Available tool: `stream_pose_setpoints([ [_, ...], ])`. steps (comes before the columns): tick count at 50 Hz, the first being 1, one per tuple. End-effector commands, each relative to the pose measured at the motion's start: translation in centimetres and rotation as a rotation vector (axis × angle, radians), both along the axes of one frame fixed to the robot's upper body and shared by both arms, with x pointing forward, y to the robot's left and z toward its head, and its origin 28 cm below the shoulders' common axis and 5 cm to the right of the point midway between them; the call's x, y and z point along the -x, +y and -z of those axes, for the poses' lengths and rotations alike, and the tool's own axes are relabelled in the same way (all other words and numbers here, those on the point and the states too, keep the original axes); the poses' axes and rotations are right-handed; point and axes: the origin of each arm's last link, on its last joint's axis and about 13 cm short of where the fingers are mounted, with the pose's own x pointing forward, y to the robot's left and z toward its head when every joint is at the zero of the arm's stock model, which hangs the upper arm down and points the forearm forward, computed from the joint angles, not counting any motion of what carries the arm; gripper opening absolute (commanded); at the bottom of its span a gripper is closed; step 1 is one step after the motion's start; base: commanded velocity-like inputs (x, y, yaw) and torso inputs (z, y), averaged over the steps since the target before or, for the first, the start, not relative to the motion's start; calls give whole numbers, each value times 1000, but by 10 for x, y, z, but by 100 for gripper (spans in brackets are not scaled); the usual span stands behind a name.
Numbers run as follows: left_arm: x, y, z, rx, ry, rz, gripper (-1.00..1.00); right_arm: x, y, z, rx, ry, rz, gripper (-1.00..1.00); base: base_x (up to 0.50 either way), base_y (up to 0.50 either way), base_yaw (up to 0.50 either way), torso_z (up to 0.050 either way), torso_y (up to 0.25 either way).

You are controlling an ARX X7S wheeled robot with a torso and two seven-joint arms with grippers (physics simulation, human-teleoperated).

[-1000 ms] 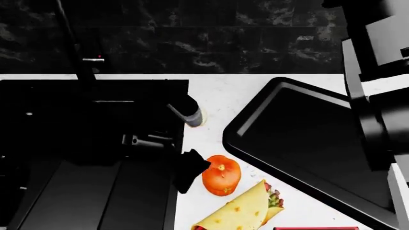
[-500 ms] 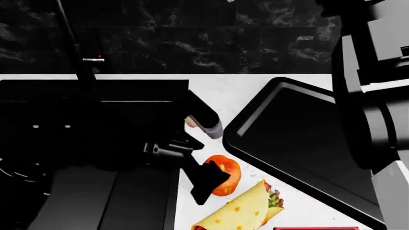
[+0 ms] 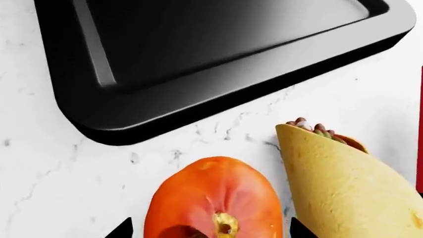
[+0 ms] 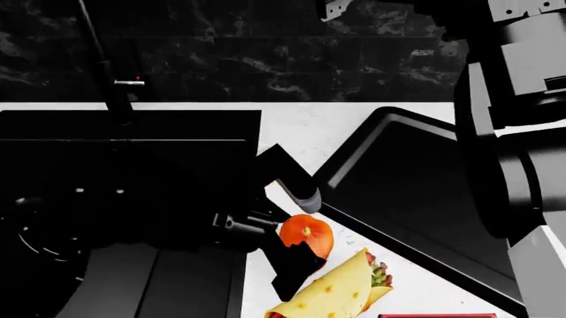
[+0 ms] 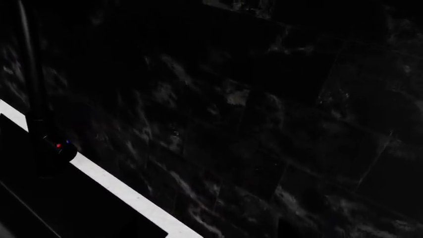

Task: Pick up the fruits and vegetables and place them in the sink. Turn on the sink faucet to wash them. Then turn the sink off and put them in the tray.

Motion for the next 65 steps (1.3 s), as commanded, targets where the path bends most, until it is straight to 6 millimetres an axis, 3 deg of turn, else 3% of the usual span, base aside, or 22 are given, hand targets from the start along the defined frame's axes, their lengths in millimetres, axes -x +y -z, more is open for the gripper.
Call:
stream_pose_setpoints([
  [1,0,1,16,-68,16,-19,100,-2,-2,8,16,17,8,100,0,0,0,0,0],
  [8,-3,3,21,-90,25,-39,100,-3,-4,10,19,19,11,100,0,0,0,0,0],
  [9,-3,3,22,-91,28,-41,-100,-3,-4,11,19,18,12,100,0,0,0,0,0],
  [15,-8,1,20,-55,-11,-92,-100,-4,-7,13,21,21,21,100,0,0,0,0,0],
  [19,-17,6,-19,67,-122,-190,-100,-4,-8,15,21,26,20,100,0,0,0,0,0],
  [24,-23,39,-89,128,-314,-366,-100,-4,-9,17,25,37,29,100,0,0,0,0,0],
  [26,-20,53,-105,117,-362,-440,-100,-4,-9,14,21,33,30,100,0,0,0,0,0],
  [33,-14,91,-126,87,-453,-654,-100,-4,-8,18,48,61,24,100,0,0,0,0,0],
  [38,-4,114,-151,91,-521,-757,-100,-2,-6,29,70,185,6,100,0,0,0,0,0],
  [43,7,119,-154,112,-533,-775,-100,-2,2,36,107,256,-18,100,0,0,0,0,0],
  [53,7,117,-154,152,-518,-782,-100,-10,25,98,206,446,-194,100,0,0,0,0,0],
  [61,5,115,-152,160,-517,-764,-100,-10,36,117,186,487,-268,100,0,0,0,0,0],
  [65,3,114,-149,165,-514,-756,-100,-10,37,116,176,491,-286,100,0,0,0,0,0],
])
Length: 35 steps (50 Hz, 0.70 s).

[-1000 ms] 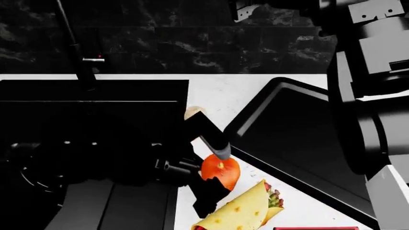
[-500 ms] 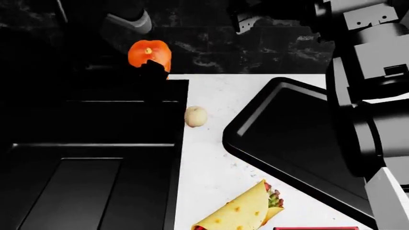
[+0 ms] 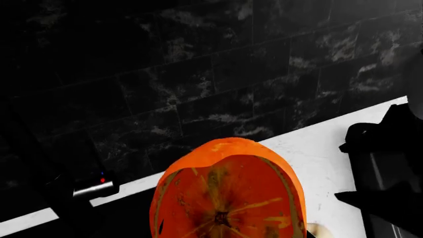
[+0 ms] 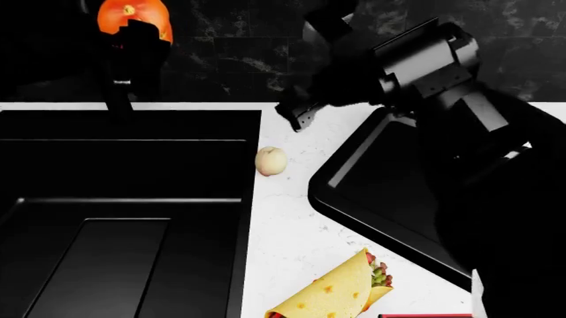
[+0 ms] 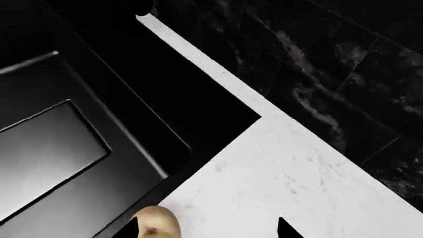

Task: Pick up the fruits and vegetables and place them in the sink. Turn on the sink faucet to wash them. Then turn the sink off and put them in the tray.

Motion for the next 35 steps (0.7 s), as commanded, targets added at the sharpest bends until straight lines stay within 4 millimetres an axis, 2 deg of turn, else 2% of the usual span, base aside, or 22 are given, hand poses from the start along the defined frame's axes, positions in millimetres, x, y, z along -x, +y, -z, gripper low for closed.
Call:
stream_pose_setpoints([
  [1,0,2,1,23,-17,-4,-100,1,10,23,-12,97,-70,100,0,0,0,0,10],
  [15,3,4,6,24,-20,-13,-100,2,17,24,-36,142,-164,100,0,0,0,0,0],
  [23,0,4,7,21,-60,-13,-100,2,13,33,23,146,-119,100,0,0,0,0,0],
  [27,-1,4,8,20,-82,-7,-100,3,11,37,39,160,-95,100,3,0,0,0,-175],
  [35,-1,5,12,11,-77,-13,-100,2,14,41,42,167,-123,100,-1,0,0,0,0],
])
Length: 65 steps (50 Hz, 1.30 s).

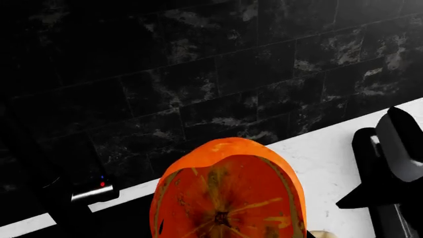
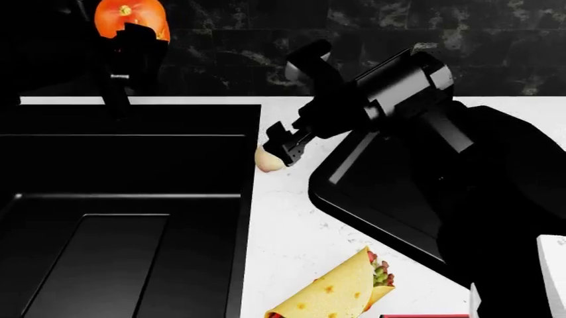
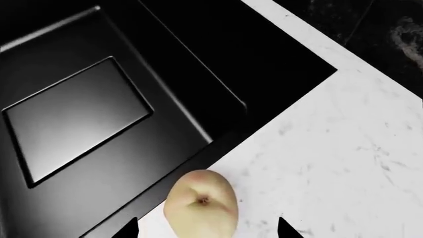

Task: Pick up the fruits and vegetables and place them in the sink. Turn on the sink faucet to wash them. Then turn the sink off and put them in the tray.

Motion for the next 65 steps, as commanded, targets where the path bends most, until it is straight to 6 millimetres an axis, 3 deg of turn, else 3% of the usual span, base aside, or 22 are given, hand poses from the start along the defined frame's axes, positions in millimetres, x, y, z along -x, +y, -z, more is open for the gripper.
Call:
stream_pose_setpoints([
  [1,0,1,3,-2,-23,-10,-100,0,2,8,16,15,-13,100,0,0,0,0,0],
  [20,3,0,5,-6,-22,1,-100,-8,13,2,-125,-184,-78,100,0,0,0,0,0],
  [34,6,-2,9,-15,-31,41,-100,-7,12,11,-112,-150,-60,100,0,0,0,0,-192],
  [65,6,0,21,-6,-8,35,-100,-4,7,37,-49,-48,-27,100,0,0,0,0,0],
])
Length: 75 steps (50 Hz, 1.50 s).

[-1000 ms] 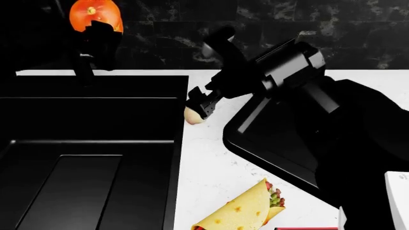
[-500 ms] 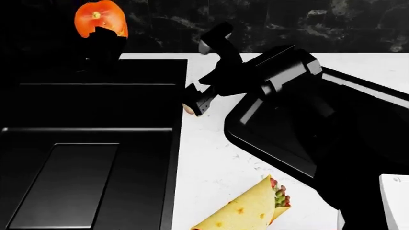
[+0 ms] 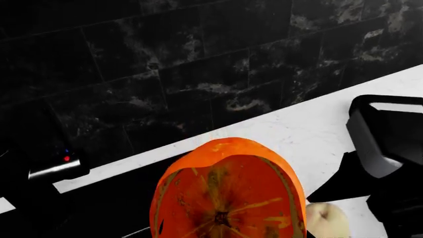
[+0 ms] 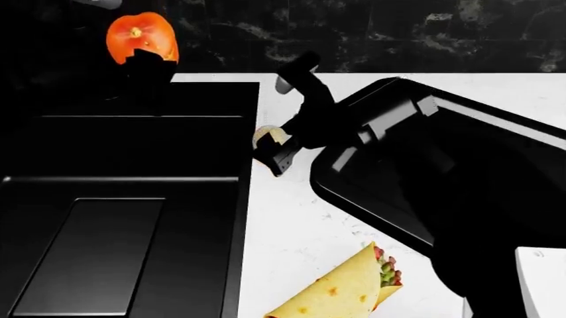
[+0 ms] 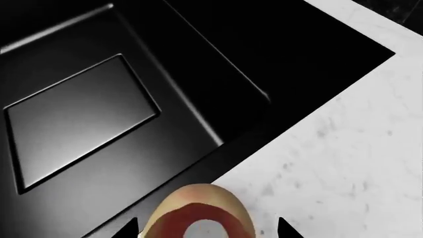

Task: Pick up the fruits and vegetables and place them in the sink. Turn on the sink faucet to wash them. Then turn the sink off and put them in the tray.

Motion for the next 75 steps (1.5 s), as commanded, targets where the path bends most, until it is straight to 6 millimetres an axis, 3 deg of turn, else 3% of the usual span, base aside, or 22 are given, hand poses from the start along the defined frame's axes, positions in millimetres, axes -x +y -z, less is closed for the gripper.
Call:
stream_pose_setpoints([
  [1,1,0,1,5,-5,-7,-100,1,-4,9,16,20,37,100,0,0,0,0,0],
  [2,1,0,1,5,-4,-5,-100,0,-4,9,11,15,41,-100,0,0,0,0,0],
  [8,0,-2,1,8,-8,2,-100,-5,0,-4,-130,-100,49,-100,0,0,0,0,0],
  [12,-5,-4,2,3,-12,12,-100,-7,8,-29,-231,-200,22,-100,0,0,0,0,38],
  [15,-9,-7,3,-1,-6,25,-100,-5,13,-53,-252,-247,2,-100,0,0,0,-12,250],
  [20,-19,-15,0,-8,0,66,-100,6,13,-118,-271,-351,36,-100,-9,0,0,-13,250],
  [23,-25,-21,1,-8,6,100,-100,19,2,-155,-263,-421,95,-100,-12,0,0,-12,250],
  [29,-37,-36,9,-11,27,121,-100,81,-34,-175,-229,-493,258,-100,-6,0,0,-12,250],
  [31,-37,-40,15,-16,40,129,-100,104,-49,-171,-257,-498,329,-100,0,0,0,-12,250],
  [35,-36,-48,24,-11,57,134,-100,154,-75,-139,-335,-440,523,-100,0,0,0,-13,250],
  [38,-36,-50,21,-20,42,127,-100,188,-89,-125,-361,-437,637,-100,0,0,0,0,0],
  [41,-23,-50,9,-24,-1,125,-100,212,-102,-116,-358,-489,741,-100,0,0,0,0,0],
  [45,-8,-47,-2,-6,-38,66,-100,230,-108,-101,-329,-527,813,-100,-143,-226,0,17,105],
  [52,8,-44,-10,14,-55,2,-100,241,-99,-81,-319,-525,767,-100,-447,-317,0,49,98],
  [59,8,-45,-8,29,-54,-4,-100,242,-96,-82,-346,-540,729,-100,-494,-243,0,49,98],
  [75,10,-45,-7,65,-58,-16,-100,228,-87,-71,-363,-517,642,-100,-500,32,0,36,67],
])
